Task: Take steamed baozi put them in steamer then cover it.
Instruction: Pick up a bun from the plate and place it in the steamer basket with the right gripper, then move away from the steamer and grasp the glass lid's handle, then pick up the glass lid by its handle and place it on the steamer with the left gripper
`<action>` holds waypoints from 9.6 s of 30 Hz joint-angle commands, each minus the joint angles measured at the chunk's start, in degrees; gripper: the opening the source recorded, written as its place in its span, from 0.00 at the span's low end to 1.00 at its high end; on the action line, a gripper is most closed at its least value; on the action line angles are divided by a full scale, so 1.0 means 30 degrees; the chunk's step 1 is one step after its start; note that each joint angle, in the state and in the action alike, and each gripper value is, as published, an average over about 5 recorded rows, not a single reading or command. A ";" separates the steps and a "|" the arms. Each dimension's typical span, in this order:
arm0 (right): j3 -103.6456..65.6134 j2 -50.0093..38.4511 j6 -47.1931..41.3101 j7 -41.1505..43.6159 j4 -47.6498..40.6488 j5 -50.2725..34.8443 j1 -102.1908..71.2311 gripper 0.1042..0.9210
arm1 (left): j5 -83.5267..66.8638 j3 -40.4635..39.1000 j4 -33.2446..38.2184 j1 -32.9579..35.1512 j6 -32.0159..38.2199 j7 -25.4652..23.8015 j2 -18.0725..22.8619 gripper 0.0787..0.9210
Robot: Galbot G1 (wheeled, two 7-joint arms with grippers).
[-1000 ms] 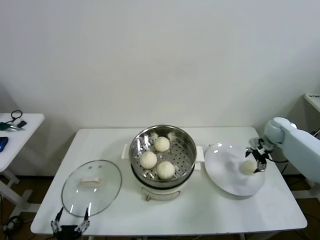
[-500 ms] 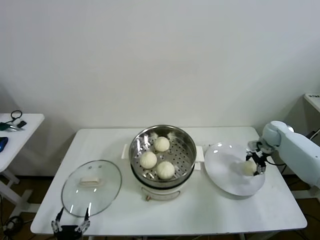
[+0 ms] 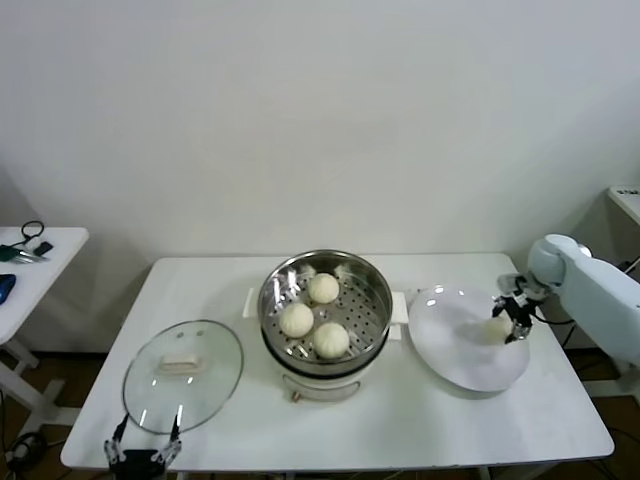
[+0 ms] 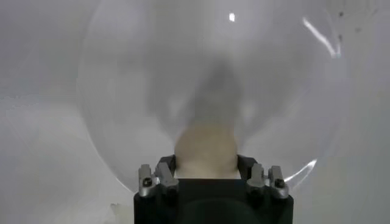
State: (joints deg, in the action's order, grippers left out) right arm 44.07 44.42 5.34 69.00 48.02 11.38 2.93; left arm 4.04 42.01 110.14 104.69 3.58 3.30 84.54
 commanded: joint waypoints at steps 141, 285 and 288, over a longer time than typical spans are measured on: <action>-2.6119 0.2913 -0.1963 -1.9655 1.6982 -1.1657 -2.6400 0.88 | 2.9422 -0.0552 0.0496 -0.3746 -0.1054 -0.0126 -0.0408 0.88; -2.3945 0.5163 -0.1559 -1.9761 1.3947 -0.7190 -2.3805 0.88 | 2.8924 -1.6242 0.3193 -1.3616 -1.4707 -0.6734 -0.4230 0.07; -2.4236 0.5258 -0.1558 -1.9746 1.3895 -0.7130 -2.3865 0.88 | 2.9621 -1.6617 0.2740 -1.4110 -1.4753 -0.7546 -0.3139 0.07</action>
State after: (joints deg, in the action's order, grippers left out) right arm -28.10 59.34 0.72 10.11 90.08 -10.71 -68.98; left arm 87.14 0.43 121.94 69.48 -37.96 -11.10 68.31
